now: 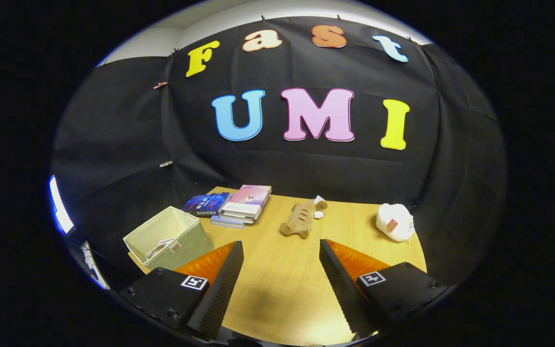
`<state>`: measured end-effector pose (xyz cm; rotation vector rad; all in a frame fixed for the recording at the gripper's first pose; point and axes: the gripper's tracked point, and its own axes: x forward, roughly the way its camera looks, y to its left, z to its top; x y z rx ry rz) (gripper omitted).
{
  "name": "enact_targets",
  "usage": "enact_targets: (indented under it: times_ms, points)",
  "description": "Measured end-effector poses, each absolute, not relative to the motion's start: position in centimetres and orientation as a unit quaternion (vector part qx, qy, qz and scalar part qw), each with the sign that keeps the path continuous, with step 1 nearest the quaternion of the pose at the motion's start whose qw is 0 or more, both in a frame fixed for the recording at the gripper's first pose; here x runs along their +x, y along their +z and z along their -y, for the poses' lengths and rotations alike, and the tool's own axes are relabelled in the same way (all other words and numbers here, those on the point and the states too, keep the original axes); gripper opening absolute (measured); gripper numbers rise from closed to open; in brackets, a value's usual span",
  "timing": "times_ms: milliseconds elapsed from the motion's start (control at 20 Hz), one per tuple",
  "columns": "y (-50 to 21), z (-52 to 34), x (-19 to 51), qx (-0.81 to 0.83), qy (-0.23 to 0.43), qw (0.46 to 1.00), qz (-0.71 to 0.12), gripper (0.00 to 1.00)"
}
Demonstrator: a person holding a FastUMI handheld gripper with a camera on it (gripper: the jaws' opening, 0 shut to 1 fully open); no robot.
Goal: Open the storage box then place both shoes into the box .Put the left shoe in first, then the right shoe, with the right side of both shoes facing outward in a uniform manner.
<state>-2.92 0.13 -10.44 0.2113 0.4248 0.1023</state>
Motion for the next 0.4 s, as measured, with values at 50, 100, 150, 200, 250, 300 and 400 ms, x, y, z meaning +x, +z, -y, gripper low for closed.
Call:
enact_targets:
  times_ms: [50, 100, 150, 200, 250, 300, 400]
  points:
    - [-10.19, 0.16, -3.09, 0.102, 0.053, 0.972, -0.205, 0.97]
    - [-10.16, 0.35, -3.23, 0.101, 0.053, 0.973, -0.202, 0.97]
    - [-10.20, 0.49, -3.39, 0.101, 0.055, 0.973, -0.202, 0.97]
    - [-10.21, 0.57, -3.49, 0.102, 0.056, 0.973, -0.202, 0.97]
    - [-10.35, 0.63, -3.52, 0.102, 0.057, 0.972, -0.203, 0.97]
    - [-10.53, 0.66, -3.43, 0.102, 0.057, 0.972, -0.205, 0.97]
    - [-10.66, 0.77, -3.05, 0.104, 0.055, 0.971, -0.206, 0.97]
